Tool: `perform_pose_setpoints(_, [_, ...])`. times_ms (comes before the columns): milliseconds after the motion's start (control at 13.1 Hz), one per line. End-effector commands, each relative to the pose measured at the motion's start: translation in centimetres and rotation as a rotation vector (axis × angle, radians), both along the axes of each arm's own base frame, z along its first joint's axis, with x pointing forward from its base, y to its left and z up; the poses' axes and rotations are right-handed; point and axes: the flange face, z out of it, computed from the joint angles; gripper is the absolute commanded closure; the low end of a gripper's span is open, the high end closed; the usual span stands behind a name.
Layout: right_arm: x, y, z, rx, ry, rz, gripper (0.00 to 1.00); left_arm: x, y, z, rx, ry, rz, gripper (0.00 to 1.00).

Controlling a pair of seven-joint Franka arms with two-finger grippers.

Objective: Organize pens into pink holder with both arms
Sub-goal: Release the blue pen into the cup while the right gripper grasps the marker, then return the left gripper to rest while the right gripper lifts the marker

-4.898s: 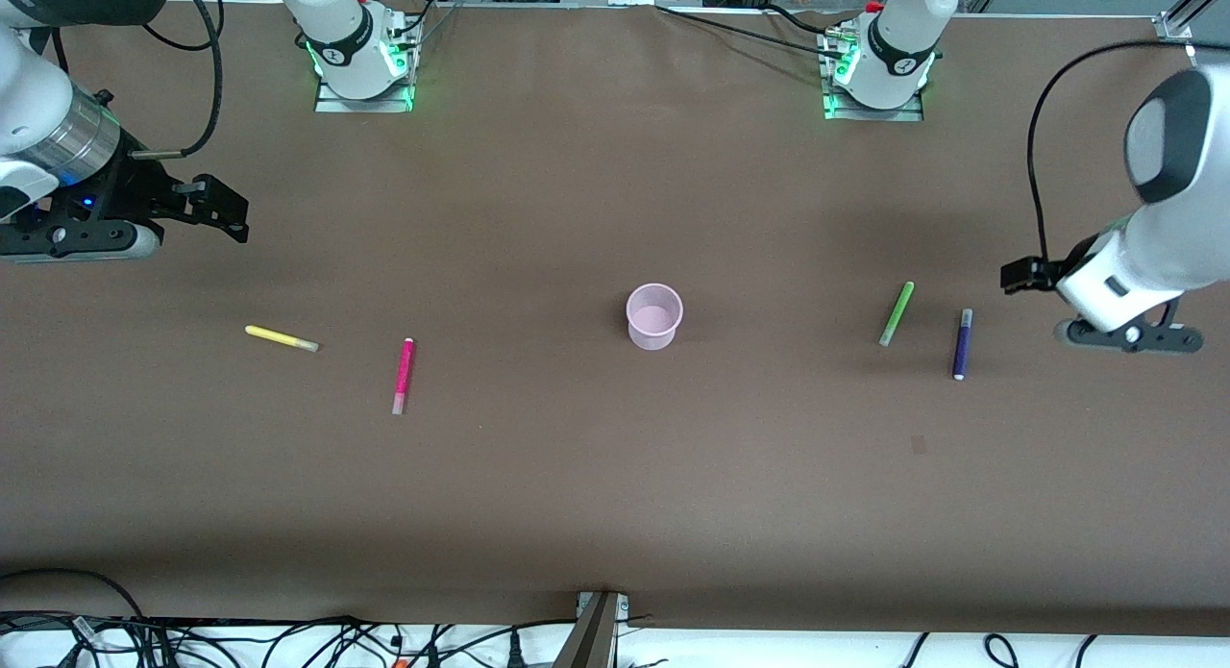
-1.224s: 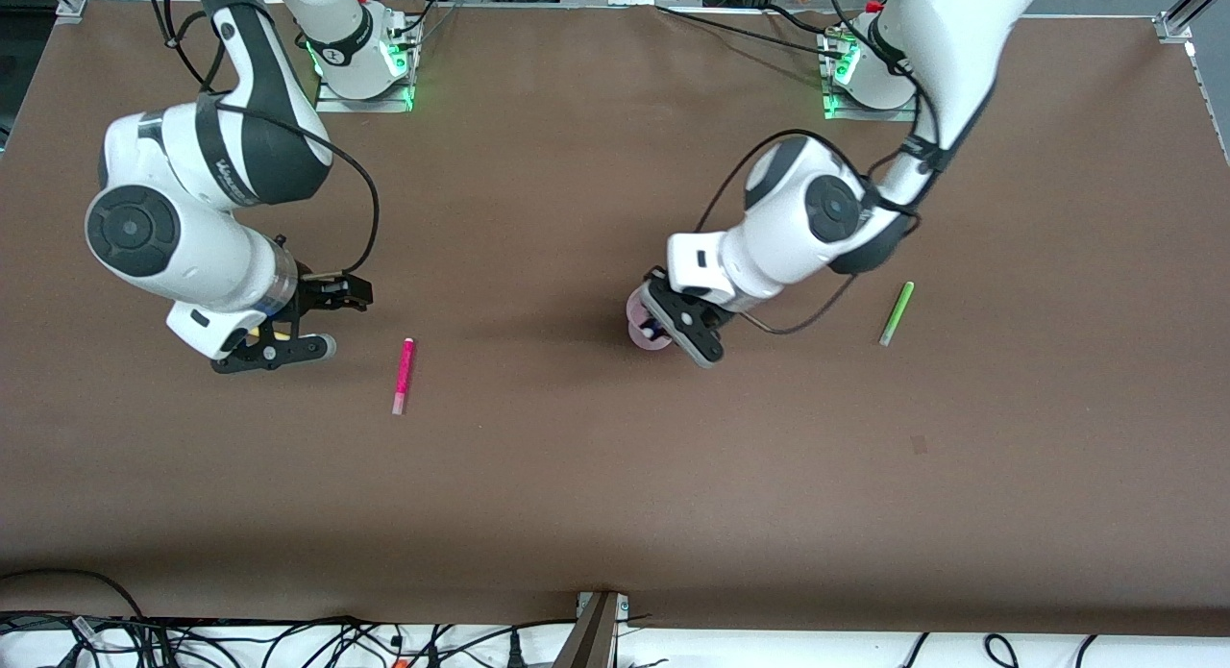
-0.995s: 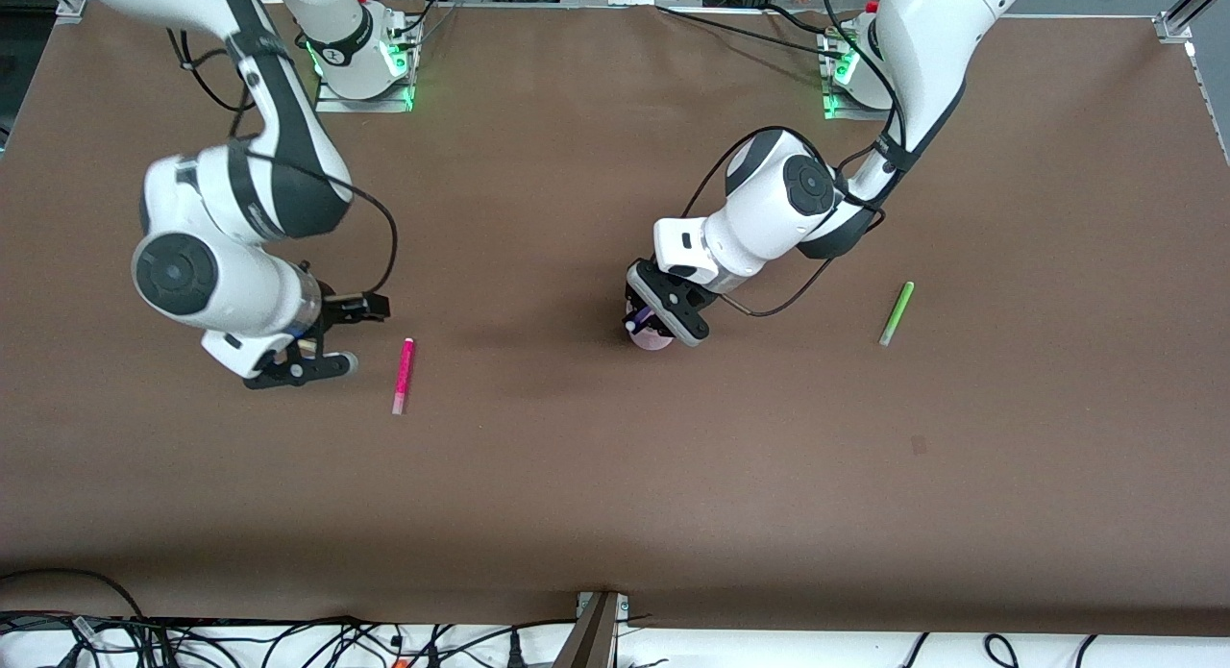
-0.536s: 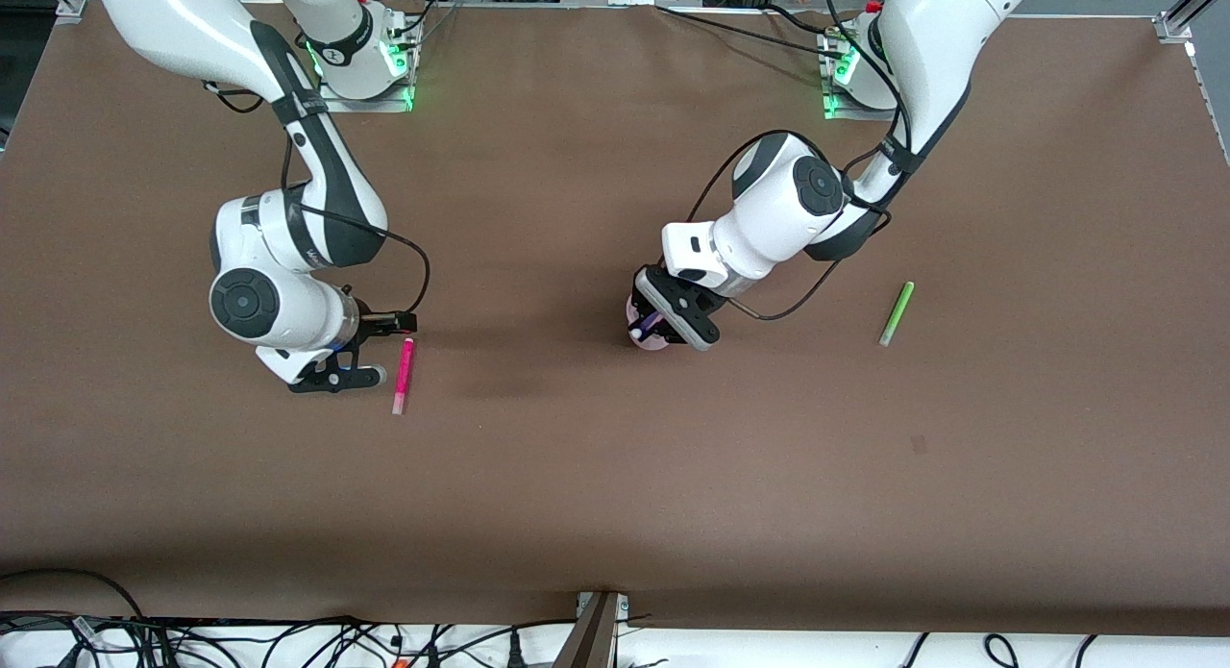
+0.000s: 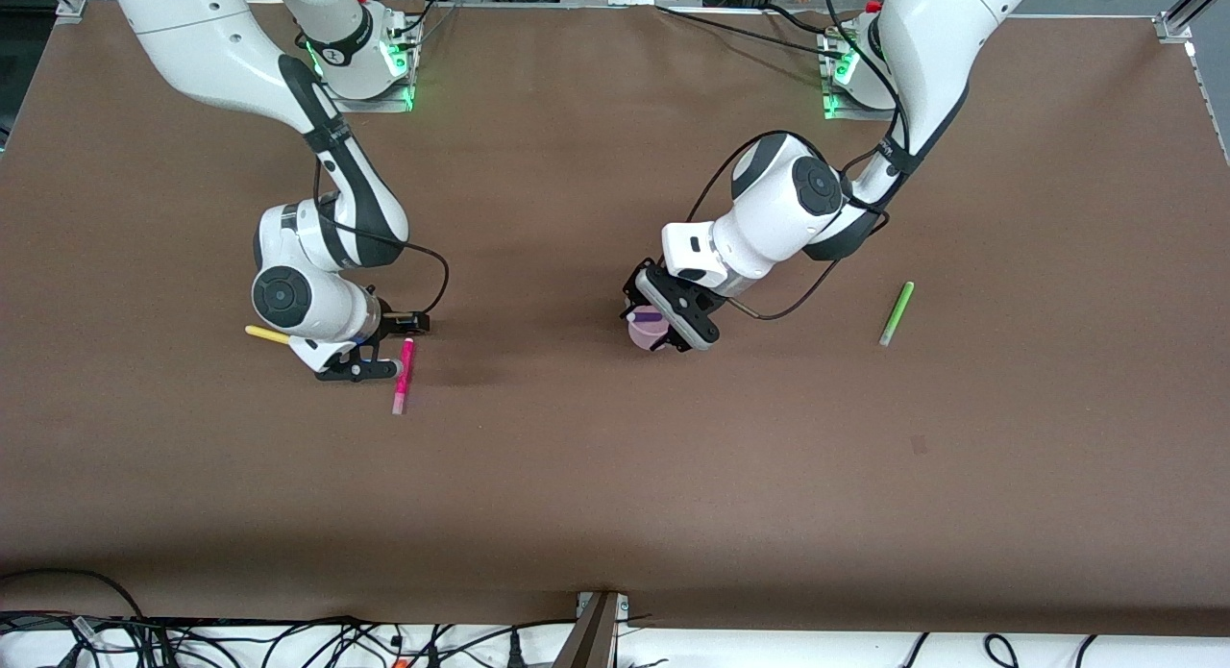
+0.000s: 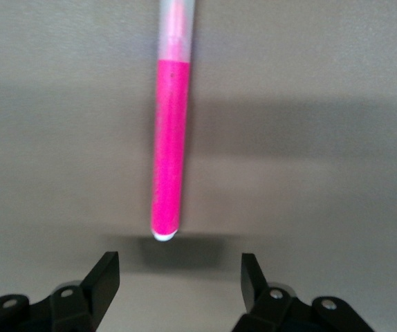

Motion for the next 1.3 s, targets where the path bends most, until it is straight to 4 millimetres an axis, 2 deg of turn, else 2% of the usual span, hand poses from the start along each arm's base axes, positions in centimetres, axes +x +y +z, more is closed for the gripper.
perform_pose_setpoints(0, [0.4, -0.3, 0.2, 0.012, -0.012, -0.031, 0.31, 0.4, 1.7, 3.1, 0.027, 0.014, -0.01, 0.0])
perform_pose_setpoints(153, [0.6, -0.1, 0.5, 0.015, -0.021, -0.029, 0.33, 1.9, 5.3, 5.9, 0.093, 0.101, -0.019, 0.0])
perform_pose_setpoints(383, [1.1, -0.1, 0.3, 0.017, -0.025, -0.03, 0.35, 2.3, 10.3, 9.5, 0.202, 0.265, -0.039, 0.0])
perform_pose_setpoints(536, [1.6, 0.2, 0.3, 0.018, -0.033, -0.036, 0.35, 3.2, 14.7, 12.0, 0.288, 0.335, -0.037, 0.0])
perform_pose_setpoints(612, [1.7, 0.7, 0.2, 0.014, -0.033, -0.057, 0.35, 3.7, 17.0, 13.4, 0.355, 0.368, -0.042, 0.0])
perform_pose_setpoints(765, [1.6, 0.7, -0.1, 0.011, -0.028, -0.074, 0.37, 4.1, 20.1, 16.3, 0.499, 0.408, -0.023, 0.0])
perform_pose_setpoints(842, [1.6, 0.7, -0.4, 0.01, -0.025, -0.073, 0.4, 4.3, 21.6, 18.4, 0.555, 0.419, 0.021, 0.0])
perform_pose_setpoints(995, [1.7, 0.6, -0.7, 0.011, -0.028, -0.075, 0.48, 4.9, 25.0, 21.0, 0.64, 0.438, 0.091, 0.0])
perform_pose_setpoints(1148, [1.7, 0.5, -1.0, 0.01, -0.028, -0.08, 0.57, 5.4, 29.3, 24.4, 0.653, 0.449, 0.171, 0.0])
perform_pose_setpoints(1224, [1.9, 0.5, -1.1, 0.01, -0.029, -0.083, 0.65, 5.4, 30.8, 26.5, 0.637, 0.44, 0.199, 0.0])
